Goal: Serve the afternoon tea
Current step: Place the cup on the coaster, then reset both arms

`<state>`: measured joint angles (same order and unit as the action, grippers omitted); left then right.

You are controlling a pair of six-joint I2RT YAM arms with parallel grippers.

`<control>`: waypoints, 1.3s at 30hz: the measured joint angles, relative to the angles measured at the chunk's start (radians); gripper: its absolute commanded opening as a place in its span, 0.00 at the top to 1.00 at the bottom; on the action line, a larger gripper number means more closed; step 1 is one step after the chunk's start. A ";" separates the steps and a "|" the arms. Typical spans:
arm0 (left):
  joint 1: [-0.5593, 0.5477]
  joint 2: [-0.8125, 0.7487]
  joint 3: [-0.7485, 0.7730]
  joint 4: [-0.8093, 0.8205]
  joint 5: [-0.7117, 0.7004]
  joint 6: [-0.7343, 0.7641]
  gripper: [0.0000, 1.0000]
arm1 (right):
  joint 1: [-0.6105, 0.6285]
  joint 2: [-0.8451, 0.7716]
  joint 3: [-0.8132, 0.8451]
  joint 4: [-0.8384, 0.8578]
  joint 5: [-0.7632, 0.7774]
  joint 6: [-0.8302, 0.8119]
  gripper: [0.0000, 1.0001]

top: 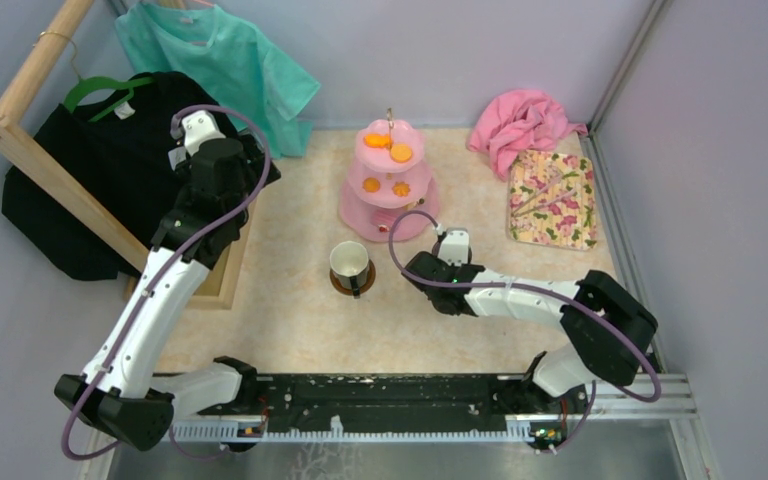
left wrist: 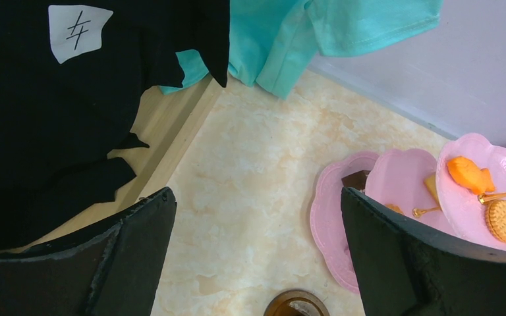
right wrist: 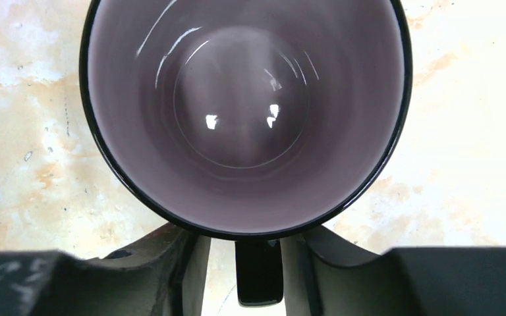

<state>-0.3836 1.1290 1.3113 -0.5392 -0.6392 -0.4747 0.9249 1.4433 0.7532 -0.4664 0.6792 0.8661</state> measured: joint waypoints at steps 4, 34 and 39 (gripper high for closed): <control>0.003 0.000 -0.002 0.000 0.001 0.000 0.01 | 0.000 0.000 0.000 0.003 0.001 -0.002 0.50; 0.197 0.294 0.019 0.094 0.307 -0.034 0.03 | -0.180 -0.156 0.425 -0.208 0.013 -0.280 0.36; 0.203 0.291 -0.146 0.269 0.334 -0.018 0.13 | -0.383 -0.145 0.391 -0.138 -0.014 -0.351 0.23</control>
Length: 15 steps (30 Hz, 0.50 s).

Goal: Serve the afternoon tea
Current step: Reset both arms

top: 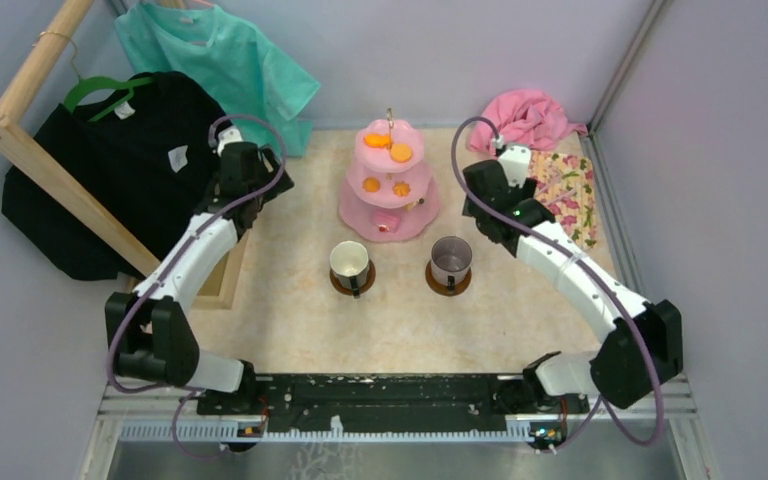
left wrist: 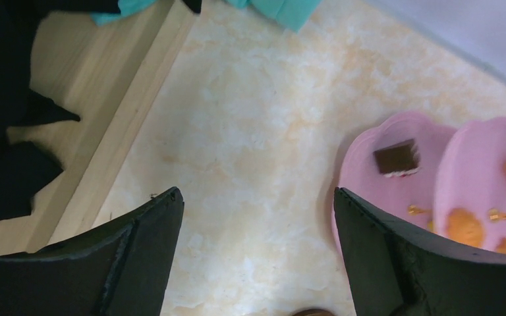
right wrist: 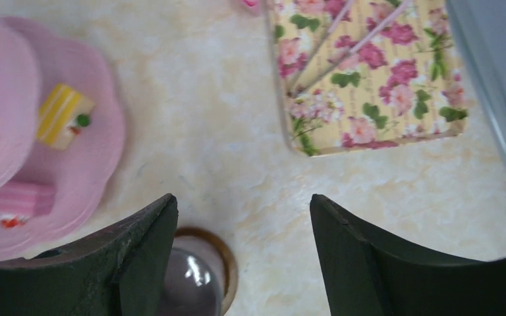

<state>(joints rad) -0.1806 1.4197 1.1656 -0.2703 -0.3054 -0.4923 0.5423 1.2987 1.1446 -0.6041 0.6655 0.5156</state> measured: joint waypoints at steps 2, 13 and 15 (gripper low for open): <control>0.000 -0.004 -0.093 0.082 0.007 0.016 0.14 | -0.065 0.024 -0.020 0.043 0.003 -0.026 0.20; -0.063 -0.109 -0.425 0.407 -0.116 0.156 0.15 | -0.278 0.106 -0.157 0.270 -0.056 -0.193 0.19; -0.089 -0.118 -0.459 0.453 -0.142 0.187 0.15 | -0.340 0.100 -0.170 0.298 -0.086 -0.179 0.18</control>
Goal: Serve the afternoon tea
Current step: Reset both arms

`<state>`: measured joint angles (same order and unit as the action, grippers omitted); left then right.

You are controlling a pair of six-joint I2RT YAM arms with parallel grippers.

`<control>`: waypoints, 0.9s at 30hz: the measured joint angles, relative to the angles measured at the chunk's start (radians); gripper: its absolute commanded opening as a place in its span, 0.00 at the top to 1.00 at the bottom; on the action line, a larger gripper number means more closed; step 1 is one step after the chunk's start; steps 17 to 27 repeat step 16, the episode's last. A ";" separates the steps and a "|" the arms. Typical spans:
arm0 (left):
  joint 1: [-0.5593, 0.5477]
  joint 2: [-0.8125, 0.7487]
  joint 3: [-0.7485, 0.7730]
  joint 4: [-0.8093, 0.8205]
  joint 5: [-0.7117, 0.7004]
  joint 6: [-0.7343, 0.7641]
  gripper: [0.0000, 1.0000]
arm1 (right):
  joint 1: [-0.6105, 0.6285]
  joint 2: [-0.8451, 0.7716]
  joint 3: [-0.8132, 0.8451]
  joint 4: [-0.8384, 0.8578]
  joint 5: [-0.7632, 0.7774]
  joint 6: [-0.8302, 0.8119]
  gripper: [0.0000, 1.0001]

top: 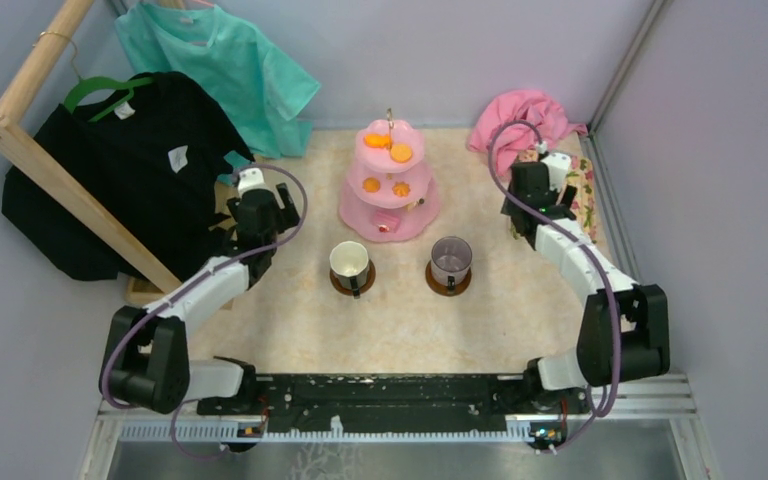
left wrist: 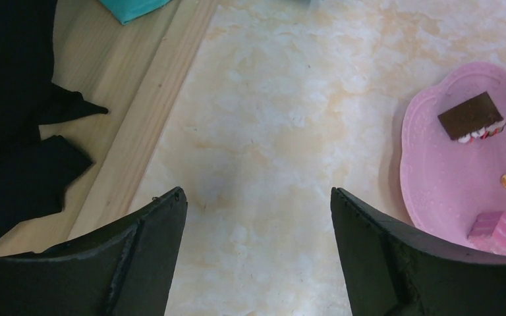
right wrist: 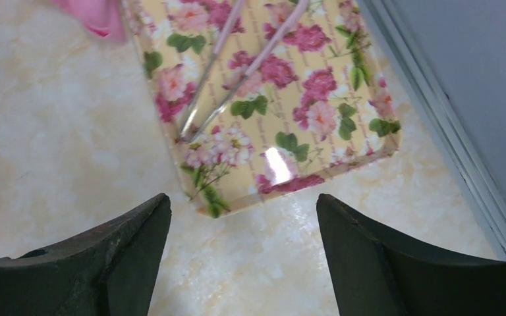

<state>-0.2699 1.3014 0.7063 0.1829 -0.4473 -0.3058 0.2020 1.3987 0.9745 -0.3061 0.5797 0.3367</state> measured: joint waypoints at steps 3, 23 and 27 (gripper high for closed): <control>-0.024 0.000 -0.031 0.035 -0.023 0.031 0.14 | -0.066 -0.004 -0.006 0.011 -0.005 0.024 0.15; -0.027 -0.008 -0.102 0.124 -0.096 0.058 0.14 | -0.068 0.094 0.061 -0.089 0.065 0.194 0.16; -0.027 -0.008 -0.102 0.124 -0.096 0.058 0.14 | -0.068 0.094 0.061 -0.089 0.065 0.194 0.16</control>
